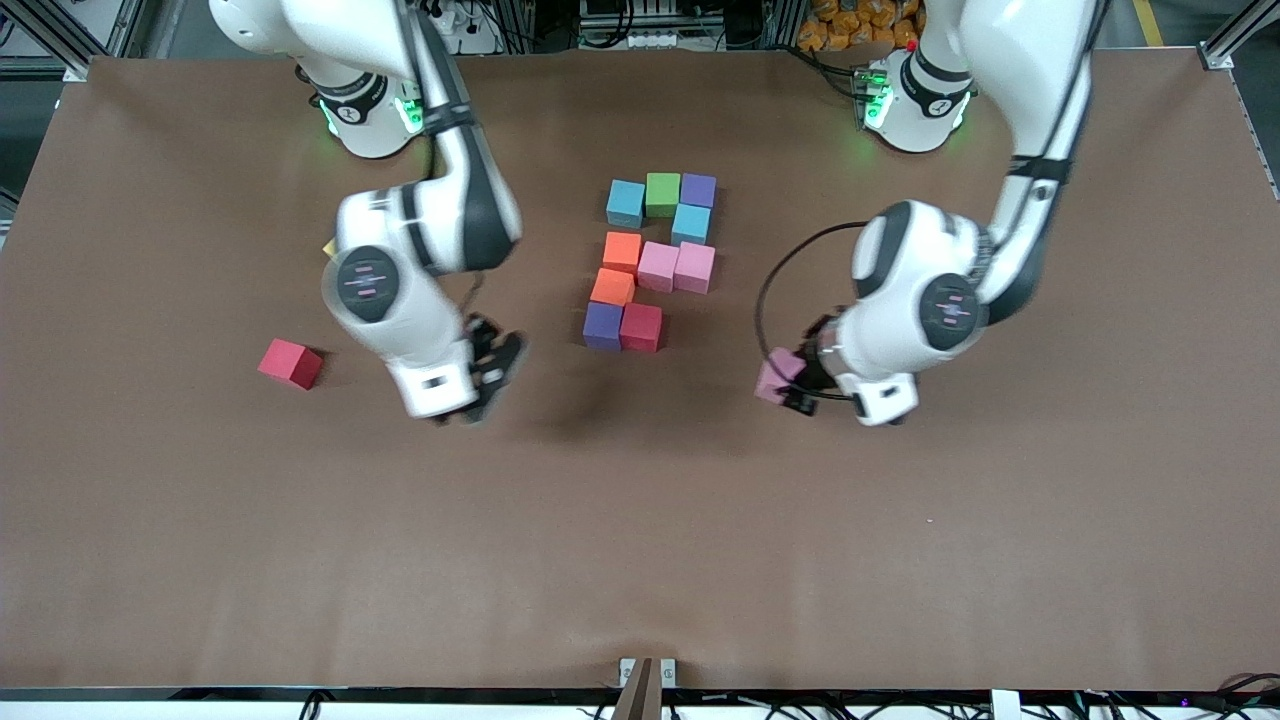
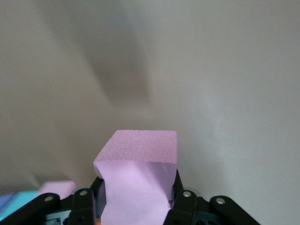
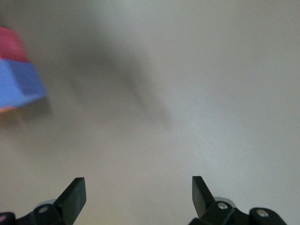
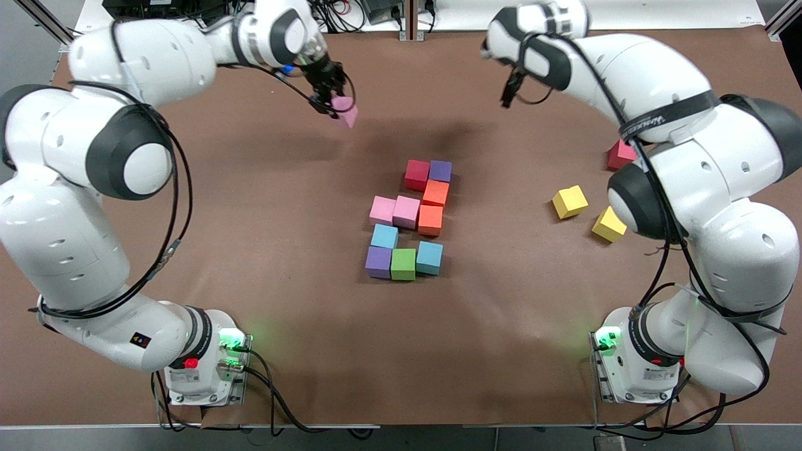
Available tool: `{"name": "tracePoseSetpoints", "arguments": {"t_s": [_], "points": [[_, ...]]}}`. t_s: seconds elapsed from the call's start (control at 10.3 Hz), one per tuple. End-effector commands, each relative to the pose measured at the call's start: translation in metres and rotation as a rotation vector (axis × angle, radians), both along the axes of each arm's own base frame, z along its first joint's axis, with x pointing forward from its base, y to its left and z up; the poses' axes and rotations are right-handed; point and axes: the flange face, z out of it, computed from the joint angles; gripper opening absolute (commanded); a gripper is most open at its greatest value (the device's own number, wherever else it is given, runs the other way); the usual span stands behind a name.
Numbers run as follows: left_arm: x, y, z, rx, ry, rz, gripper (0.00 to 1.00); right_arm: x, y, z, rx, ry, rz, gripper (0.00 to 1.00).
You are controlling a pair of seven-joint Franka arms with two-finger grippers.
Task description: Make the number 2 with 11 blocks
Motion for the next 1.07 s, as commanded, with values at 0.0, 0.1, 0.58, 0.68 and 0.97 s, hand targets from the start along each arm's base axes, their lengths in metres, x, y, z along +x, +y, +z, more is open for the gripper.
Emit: {"name": "tracePoseSetpoints", "arguments": {"t_s": [0.0, 0.1, 0.58, 0.68, 0.97], "points": [[-0.010, -0.034, -0.025, 0.019, -0.007, 0.096, 0.00, 0.022, -0.081, 0.024, 0.050, 0.012, -0.183, 1.00], [-0.021, -0.054, -0.033, 0.044, -0.010, 0.090, 0.00, 0.032, -0.126, 0.030, 0.093, 0.014, -0.304, 1.00], [-0.048, -0.098, -0.067, 0.103, -0.023, 0.160, 0.00, 0.029, -0.287, 0.095, 0.119, 0.099, -0.586, 1.00], [-0.049, -0.100, -0.075, 0.100, -0.019, 0.181, 0.00, 0.020, -0.294, 0.116, 0.083, 0.089, -0.646, 1.00], [-0.060, -0.112, -0.086, 0.100, 0.012, 0.198, 0.00, -0.022, -0.253, 0.187, 0.001, 0.117, -0.789, 1.00]]}}
